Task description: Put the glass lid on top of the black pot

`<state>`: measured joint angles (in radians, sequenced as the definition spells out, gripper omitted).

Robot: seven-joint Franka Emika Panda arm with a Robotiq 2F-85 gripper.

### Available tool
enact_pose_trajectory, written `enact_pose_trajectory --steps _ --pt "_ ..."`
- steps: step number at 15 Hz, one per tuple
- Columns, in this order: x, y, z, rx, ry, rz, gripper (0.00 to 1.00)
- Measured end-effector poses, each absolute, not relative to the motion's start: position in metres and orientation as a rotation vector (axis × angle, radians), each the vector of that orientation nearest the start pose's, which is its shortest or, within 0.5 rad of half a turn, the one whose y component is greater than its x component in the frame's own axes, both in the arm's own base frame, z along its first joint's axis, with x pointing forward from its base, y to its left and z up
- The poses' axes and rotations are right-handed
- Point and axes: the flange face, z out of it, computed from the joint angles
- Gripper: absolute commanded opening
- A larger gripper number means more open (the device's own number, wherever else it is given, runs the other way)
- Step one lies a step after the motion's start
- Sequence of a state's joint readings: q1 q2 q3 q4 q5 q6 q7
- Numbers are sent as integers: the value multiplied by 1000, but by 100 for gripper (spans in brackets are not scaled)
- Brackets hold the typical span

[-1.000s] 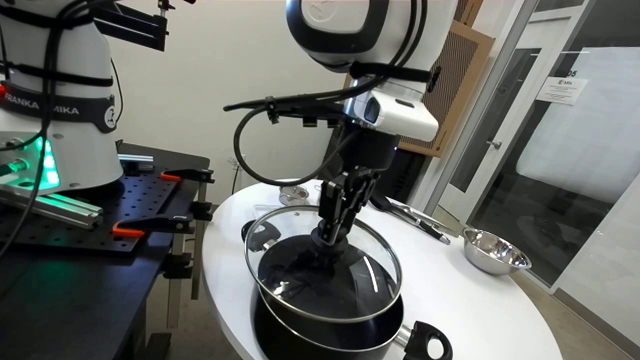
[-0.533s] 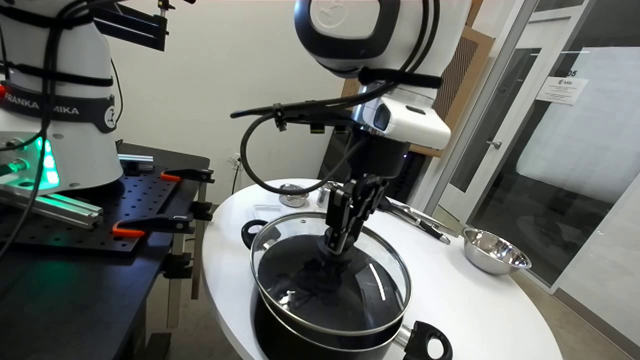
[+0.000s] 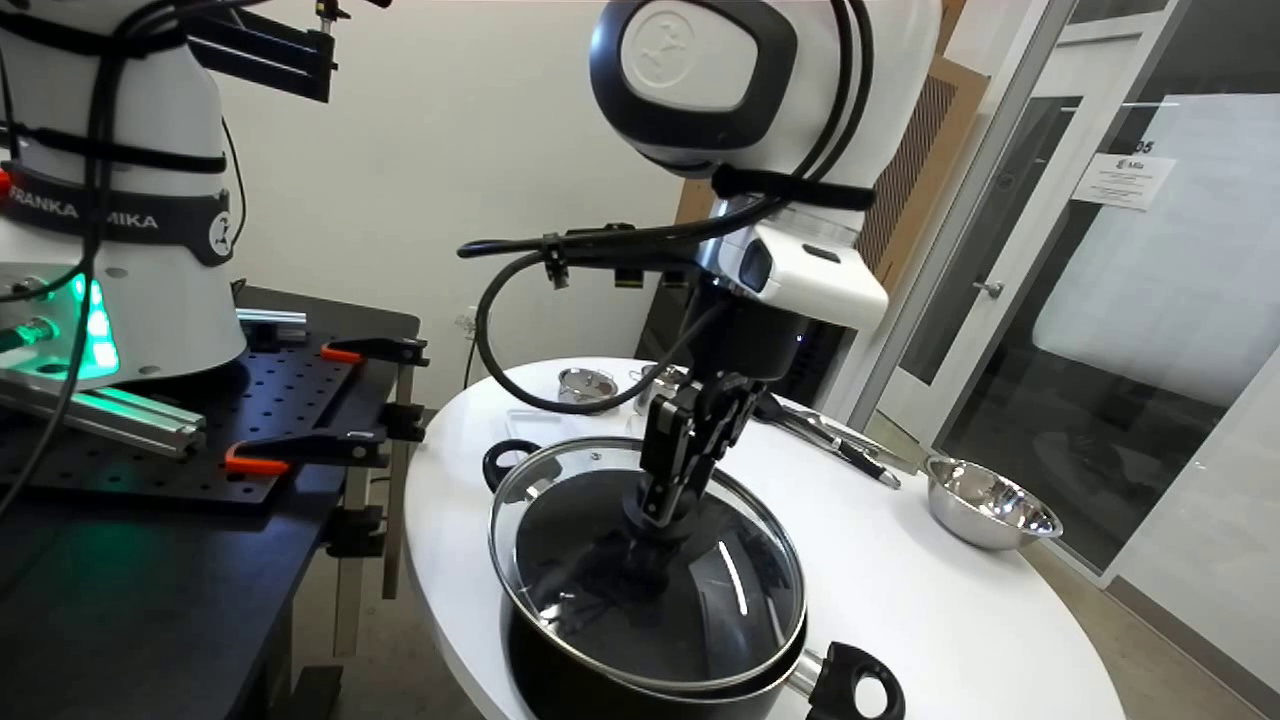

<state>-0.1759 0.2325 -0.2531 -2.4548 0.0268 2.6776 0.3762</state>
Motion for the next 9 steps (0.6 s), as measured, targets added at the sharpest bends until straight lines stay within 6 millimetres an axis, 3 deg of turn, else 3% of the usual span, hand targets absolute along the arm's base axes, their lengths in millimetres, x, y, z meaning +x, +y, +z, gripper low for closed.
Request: enact_pose_trajectory --steps 9 --pt "444 -206 208 -2927 1271 -4 26"
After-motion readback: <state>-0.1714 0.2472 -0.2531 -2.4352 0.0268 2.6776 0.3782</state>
